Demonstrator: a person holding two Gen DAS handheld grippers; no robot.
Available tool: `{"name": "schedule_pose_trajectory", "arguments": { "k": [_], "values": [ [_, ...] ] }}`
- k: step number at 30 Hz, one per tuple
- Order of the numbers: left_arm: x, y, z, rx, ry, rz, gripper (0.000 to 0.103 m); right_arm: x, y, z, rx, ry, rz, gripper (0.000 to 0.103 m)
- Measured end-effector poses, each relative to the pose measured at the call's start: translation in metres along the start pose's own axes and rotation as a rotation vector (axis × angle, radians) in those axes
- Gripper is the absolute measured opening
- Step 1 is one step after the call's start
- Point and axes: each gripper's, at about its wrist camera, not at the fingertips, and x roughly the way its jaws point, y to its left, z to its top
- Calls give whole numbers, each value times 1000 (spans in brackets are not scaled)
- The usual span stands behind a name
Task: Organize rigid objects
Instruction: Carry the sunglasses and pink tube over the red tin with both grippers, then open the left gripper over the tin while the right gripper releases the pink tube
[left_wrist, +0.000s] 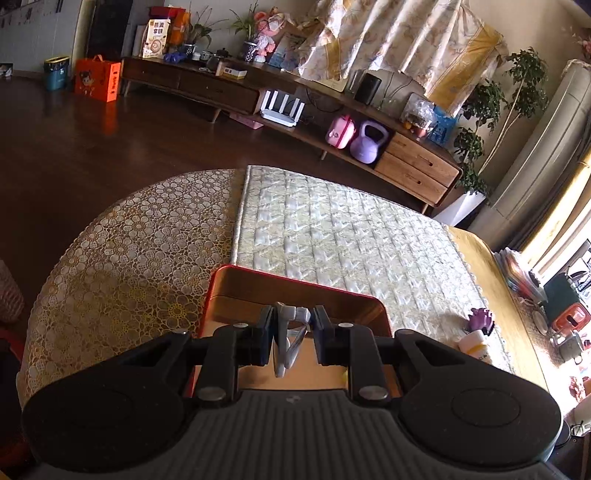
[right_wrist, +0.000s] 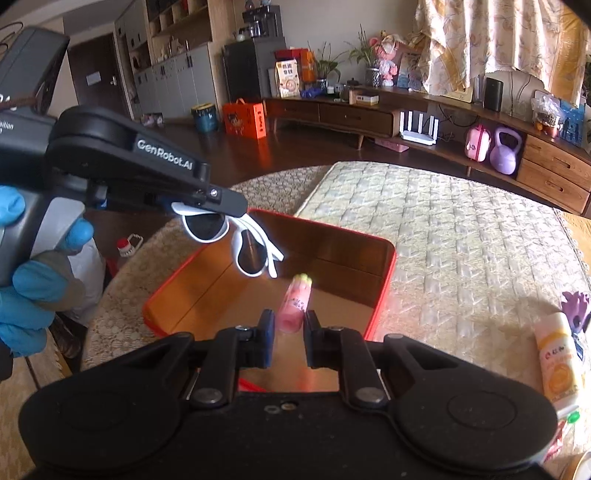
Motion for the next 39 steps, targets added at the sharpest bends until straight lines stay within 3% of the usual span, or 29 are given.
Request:
{"name": "schedule_pose_trajectory", "arguments": {
  "k": [12, 19, 26, 36, 39],
  "values": [
    [32, 1, -9, 38, 8, 22, 22, 24, 5, -5, -18, 42, 5, 15],
    [46, 3, -21, 46, 84, 32, 22, 28, 6, -11, -10, 67, 3, 15],
    [58, -5, -28, 86, 153, 65, 22, 22, 3, -13, 12, 72, 21, 23],
    [46, -14, -33, 116, 149, 79, 22, -13, -6, -14, 82, 10, 80, 40],
    [40, -18, -36, 124, 142, 77, 30, -21, -11, -14, 99, 1, 86, 42]
  ]
}}
